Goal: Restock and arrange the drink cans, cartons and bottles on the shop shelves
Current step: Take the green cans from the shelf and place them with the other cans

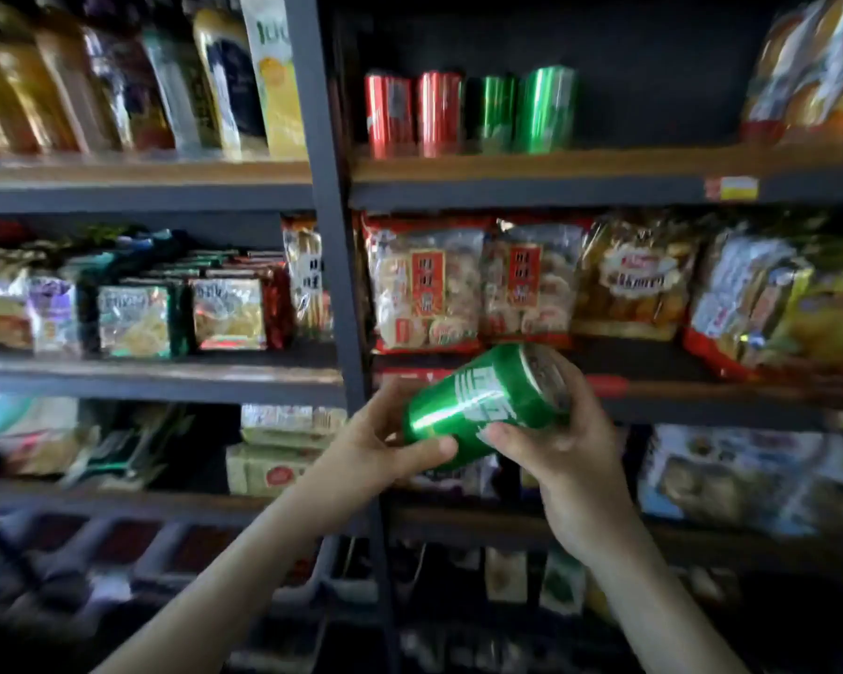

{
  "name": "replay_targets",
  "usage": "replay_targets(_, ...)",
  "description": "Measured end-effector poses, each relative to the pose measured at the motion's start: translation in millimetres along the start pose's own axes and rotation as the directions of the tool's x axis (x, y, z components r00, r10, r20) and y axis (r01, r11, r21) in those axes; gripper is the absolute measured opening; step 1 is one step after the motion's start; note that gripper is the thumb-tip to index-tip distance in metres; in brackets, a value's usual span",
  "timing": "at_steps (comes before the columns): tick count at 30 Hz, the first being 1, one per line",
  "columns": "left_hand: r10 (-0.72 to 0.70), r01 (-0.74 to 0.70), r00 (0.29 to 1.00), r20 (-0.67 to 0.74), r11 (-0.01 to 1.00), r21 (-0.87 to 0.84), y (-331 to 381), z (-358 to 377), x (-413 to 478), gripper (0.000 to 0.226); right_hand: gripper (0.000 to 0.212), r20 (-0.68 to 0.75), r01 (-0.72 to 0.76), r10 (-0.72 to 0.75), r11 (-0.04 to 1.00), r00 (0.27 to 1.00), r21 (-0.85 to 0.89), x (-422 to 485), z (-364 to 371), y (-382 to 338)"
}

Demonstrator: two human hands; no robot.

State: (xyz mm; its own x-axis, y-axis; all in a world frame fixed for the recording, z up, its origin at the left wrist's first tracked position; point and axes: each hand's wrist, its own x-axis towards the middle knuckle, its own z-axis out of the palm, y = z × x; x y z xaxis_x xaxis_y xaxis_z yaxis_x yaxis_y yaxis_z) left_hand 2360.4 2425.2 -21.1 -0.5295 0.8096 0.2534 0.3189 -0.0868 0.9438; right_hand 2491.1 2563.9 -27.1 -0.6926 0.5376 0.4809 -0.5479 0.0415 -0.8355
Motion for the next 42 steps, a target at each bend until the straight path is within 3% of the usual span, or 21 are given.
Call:
replay_targets(3,-0.015,-0.003,0.998,0.067,0.966,0.257,-27.6,1.6,-40.8,0.070,0.063,0.070,-0.022,0.036,0.982,0.997,-0.187,-43.4,5.4,14.9)
replay_targets(5,0.023,-0.061,0.996,0.090,0.888,0.455,-34.0,3.9,-61.5,0.078,0.063,0.112,-0.010,0.050,0.943,0.992,-0.331,-64.9,10.9,22.4)
replay_targets(7,0.076,-0.112,0.993,0.090,0.844,0.524,-38.0,8.9,-77.2,0.075,0.064,0.160,0.046,0.032,0.887,0.987,-0.459,-80.3,17.8,28.2)
replay_targets(11,0.152,-0.153,0.987,0.043,0.844,0.514,-44.0,10.2,-92.1,0.072,0.073,0.285,0.205,-0.054,0.819,0.957,-0.535,-90.5,24.5,36.4)
replay_targets(13,0.206,-0.191,0.978,0.027,0.842,0.505,-46.9,5.5,-95.4,0.073,0.065,0.342,0.277,-0.084,0.776,0.936,-0.567,-91.0,27.1,39.0)
replay_targets(18,0.222,-0.199,0.975,0.009,0.852,0.485,-57.7,-7.3,-102.1,0.081,0.062,0.371,0.309,-0.086,0.740,0.925,-0.598,-91.4,39.3,42.9)
replay_targets(22,0.185,-0.169,0.983,0.003,0.896,0.411,-62.3,-15.7,-104.6,0.075,0.061,0.329,0.268,-0.067,0.742,0.942,-0.615,-93.3,47.8,50.4)
replay_targets(25,0.044,-0.032,0.997,-0.057,0.979,0.202,-58.3,-18.4,-102.8,0.060,0.055,0.285,0.242,-0.072,0.746,0.956,-0.621,-95.4,49.6,55.6)
replay_targets(27,-0.210,0.206,0.977,-0.021,0.972,-0.116,-50.5,-20.4,-99.4,0.062,0.057,0.274,0.202,-0.020,0.728,0.962,-0.656,-95.7,47.3,54.3)
replay_targets(29,-0.457,0.450,0.885,0.092,0.787,-0.422,-44.9,-22.9,-92.5,0.064,0.069,0.311,0.148,0.086,0.740,0.947,-0.656,-98.7,43.3,52.0)
replay_targets(31,-0.573,0.572,0.798,0.187,0.622,-0.535,-39.2,-26.2,-84.5,0.060,0.081,0.359,0.130,0.163,0.736,0.919,-0.665,-102.8,42.7,51.1)
replay_targets(35,-0.625,0.691,0.713,0.319,0.549,-0.469,-31.1,-24.5,-81.1,0.047,0.087,0.352,0.193,0.115,0.662,0.929,-0.725,-103.2,50.3,52.5)
replay_targets(39,-0.632,0.717,0.697,0.338,0.625,-0.309,-34.0,-23.2,-79.5,0.051,0.083,0.381,0.256,0.081,0.612,0.921,-0.748,-102.8,50.5,54.7)
replay_targets(42,-0.635,0.709,0.687,0.355,0.692,-0.135,-34.1,-25.3,-80.6,0.073,0.083,0.341,0.270,0.016,0.578,0.940,-0.770,-103.5,50.2,53.4)
